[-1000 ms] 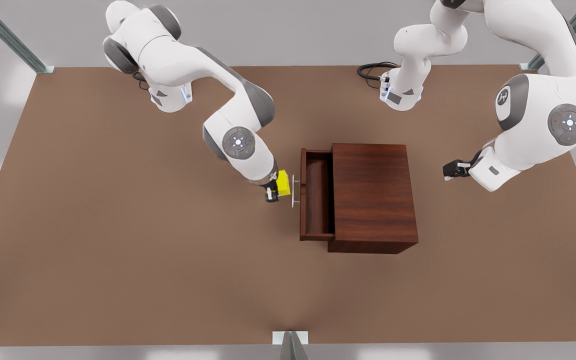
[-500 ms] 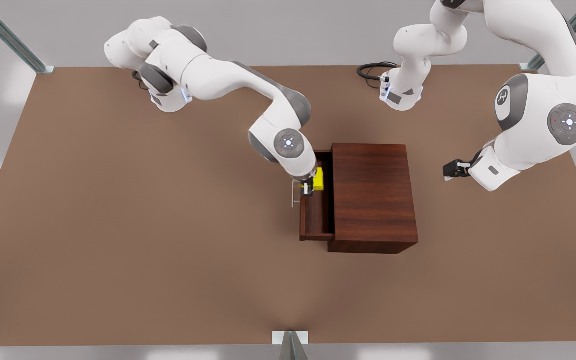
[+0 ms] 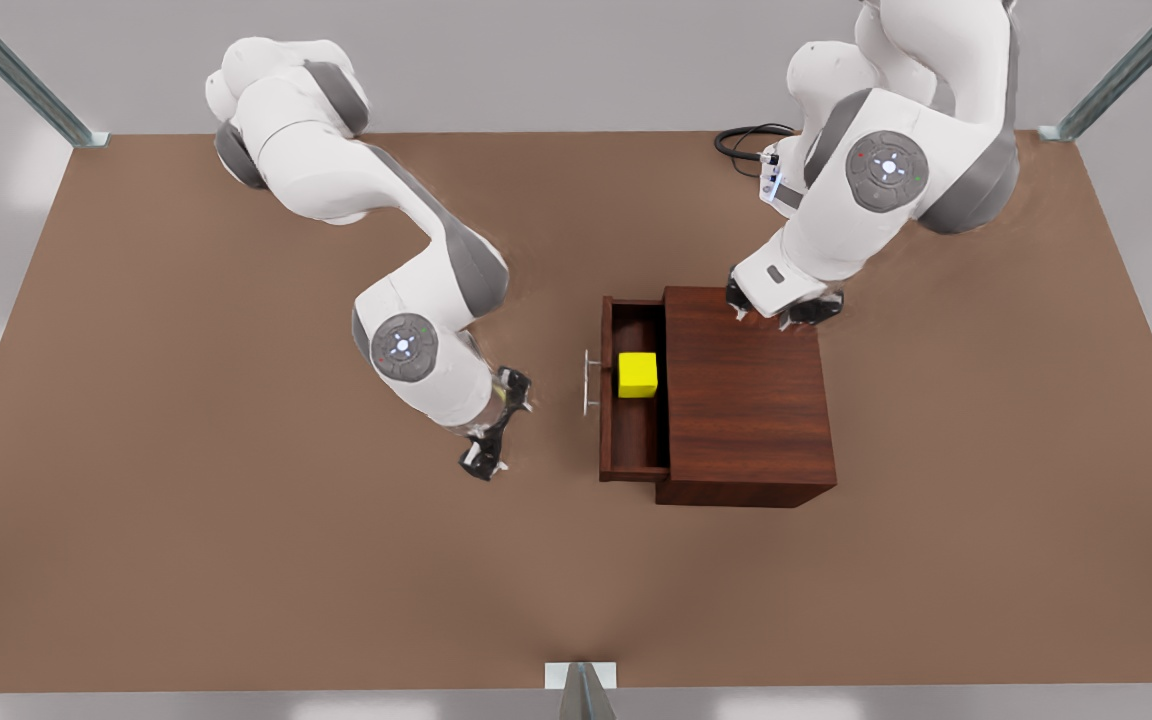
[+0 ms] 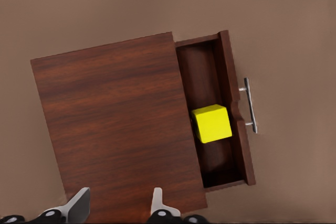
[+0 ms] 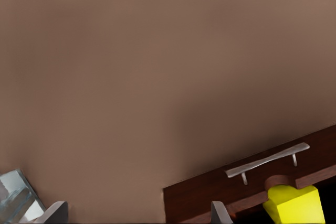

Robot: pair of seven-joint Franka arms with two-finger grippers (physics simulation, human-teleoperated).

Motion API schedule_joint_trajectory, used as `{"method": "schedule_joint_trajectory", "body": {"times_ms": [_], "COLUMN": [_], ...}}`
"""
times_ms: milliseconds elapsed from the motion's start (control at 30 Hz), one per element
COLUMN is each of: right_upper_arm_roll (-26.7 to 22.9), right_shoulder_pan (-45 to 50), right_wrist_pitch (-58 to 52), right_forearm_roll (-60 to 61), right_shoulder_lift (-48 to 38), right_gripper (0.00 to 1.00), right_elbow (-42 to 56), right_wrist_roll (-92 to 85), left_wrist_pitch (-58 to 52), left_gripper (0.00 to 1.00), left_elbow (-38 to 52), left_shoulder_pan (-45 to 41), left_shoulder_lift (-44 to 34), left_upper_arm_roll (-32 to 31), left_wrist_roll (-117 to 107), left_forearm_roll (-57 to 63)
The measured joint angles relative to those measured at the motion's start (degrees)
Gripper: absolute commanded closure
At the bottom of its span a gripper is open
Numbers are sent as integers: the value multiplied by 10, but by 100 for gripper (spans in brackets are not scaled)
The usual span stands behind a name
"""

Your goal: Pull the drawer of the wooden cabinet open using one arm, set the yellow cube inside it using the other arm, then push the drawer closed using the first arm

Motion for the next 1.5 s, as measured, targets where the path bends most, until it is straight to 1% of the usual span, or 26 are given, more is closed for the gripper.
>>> {"method": "schedule_joint_trajectory", "body": {"times_ms": [67,133,200,300,333,400,467,567,667,800,900,1200,1367,1500], "right_upper_arm_roll": [3,3,1,-49,-58,-64,-64,-64,-64,-64,-64,-64,-64,-64], "right_shoulder_pan": [-92,-183,-252,-284,-286,-284,-274,-264,-264,-262,-262,-262,-262,-262], "right_wrist_pitch": [-30,-52,-61,-73,-76,-72,-59,-47,-39,-34,-31,-28,-28,-28], "right_forearm_roll": [-6,-24,-43,-56,-57,-51,-42,-41,-41,-41,-41,-41,-42,-42], "right_shoulder_lift": [-36,-73,-104,-198,-247,-323,-344,-330,-322,-317,-317,-314,-313,-312], "right_gripper": [0,0,0,0,0,0,0,0,0,0,0,0,0,0], "right_elbow": [-12,-62,-124,-240,-303,-424,-485,-489,-486,-482,-481,-477,-475,-472], "right_wrist_roll": [-26,-77,-162,-334,-391,-494,-582,-691,-783,-884,-946,-1080,-1130,-1161], "left_wrist_pitch": [23,58,105,166,187,229,259,294,314,326,308,248,213,196], "left_gripper": [100,100,100,100,100,100,100,100,100,100,100,100,100,100], "left_elbow": [29,39,43,73,78,81,79,76,51,20,15,15,16,25], "left_shoulder_pan": [-70,-111,-151,-200,-218,-241,-252,-255,-254,-255,-252,-214,-183,-179], "left_shoulder_lift": [38,71,110,187,209,244,265,289,294,294,285,278,267,267], "left_upper_arm_roll": [-1,-1,1,3,7,15,32,60,84,92,98,104,105,102], "left_wrist_roll": [-95,-198,-307,-471,-525,-627,-719,-839,-940,-1049,-1107,-1204,-1218,-1220], "left_forearm_roll": [8,25,36,57,68,83,92,101,109,114,116,114,110,106]}}
